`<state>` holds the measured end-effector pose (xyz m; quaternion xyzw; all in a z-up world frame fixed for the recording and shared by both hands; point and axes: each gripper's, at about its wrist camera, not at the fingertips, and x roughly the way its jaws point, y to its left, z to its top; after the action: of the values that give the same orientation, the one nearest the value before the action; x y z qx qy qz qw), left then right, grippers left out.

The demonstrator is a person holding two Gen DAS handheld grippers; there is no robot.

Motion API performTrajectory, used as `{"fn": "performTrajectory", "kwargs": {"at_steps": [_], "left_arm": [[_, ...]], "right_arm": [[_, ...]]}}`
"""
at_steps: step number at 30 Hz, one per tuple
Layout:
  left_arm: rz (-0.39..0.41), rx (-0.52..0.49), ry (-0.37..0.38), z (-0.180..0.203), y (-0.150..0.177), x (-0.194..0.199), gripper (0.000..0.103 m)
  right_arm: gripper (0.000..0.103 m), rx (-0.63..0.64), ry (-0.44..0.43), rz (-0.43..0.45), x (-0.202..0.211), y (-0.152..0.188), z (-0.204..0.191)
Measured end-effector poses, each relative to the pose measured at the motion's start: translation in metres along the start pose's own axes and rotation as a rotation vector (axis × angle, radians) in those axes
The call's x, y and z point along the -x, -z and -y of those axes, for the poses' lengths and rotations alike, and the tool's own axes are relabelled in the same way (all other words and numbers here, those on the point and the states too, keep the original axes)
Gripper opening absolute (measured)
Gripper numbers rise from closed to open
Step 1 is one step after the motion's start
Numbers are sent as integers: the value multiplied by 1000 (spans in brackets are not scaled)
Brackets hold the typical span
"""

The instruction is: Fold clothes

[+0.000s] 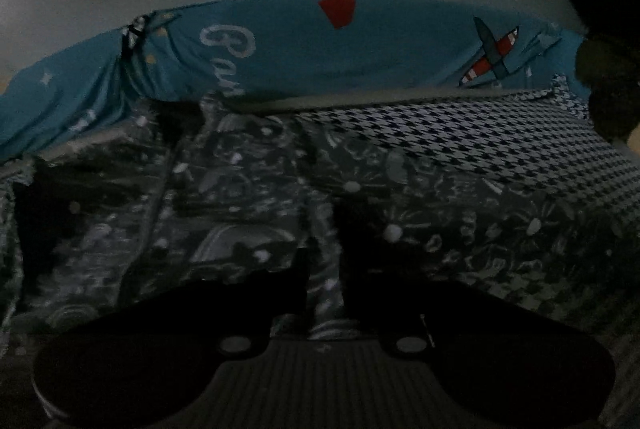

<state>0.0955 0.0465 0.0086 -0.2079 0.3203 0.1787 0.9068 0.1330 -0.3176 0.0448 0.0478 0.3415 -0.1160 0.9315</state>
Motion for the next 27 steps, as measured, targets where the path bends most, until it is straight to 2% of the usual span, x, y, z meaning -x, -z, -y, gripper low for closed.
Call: {"fn": "performTrajectory", "kwargs": {"at_steps": [6, 12, 19, 22, 25, 27], "left_arm": [[10, -35, 55, 11, -7, -11, 94], [-14, -9, 98, 17, -16, -32, 93], [-76, -7, 122, 25, -13, -52, 93], [-86, 13, 132, 25, -12, -55, 92], [-93, 40, 145, 24, -14, -59, 86], [-98, 58, 153, 23, -16, -62, 73]], "right_arm": [[21, 68, -126, 15, 15, 15, -30], [22, 181, -193, -20, 12, 41, -65], [23, 214, -218, -64, -1, 53, -77], [28, 195, -215, -86, -7, 53, -75], [28, 178, -217, -109, -11, 55, -74], [28, 171, -217, -120, -13, 55, -75]]}}
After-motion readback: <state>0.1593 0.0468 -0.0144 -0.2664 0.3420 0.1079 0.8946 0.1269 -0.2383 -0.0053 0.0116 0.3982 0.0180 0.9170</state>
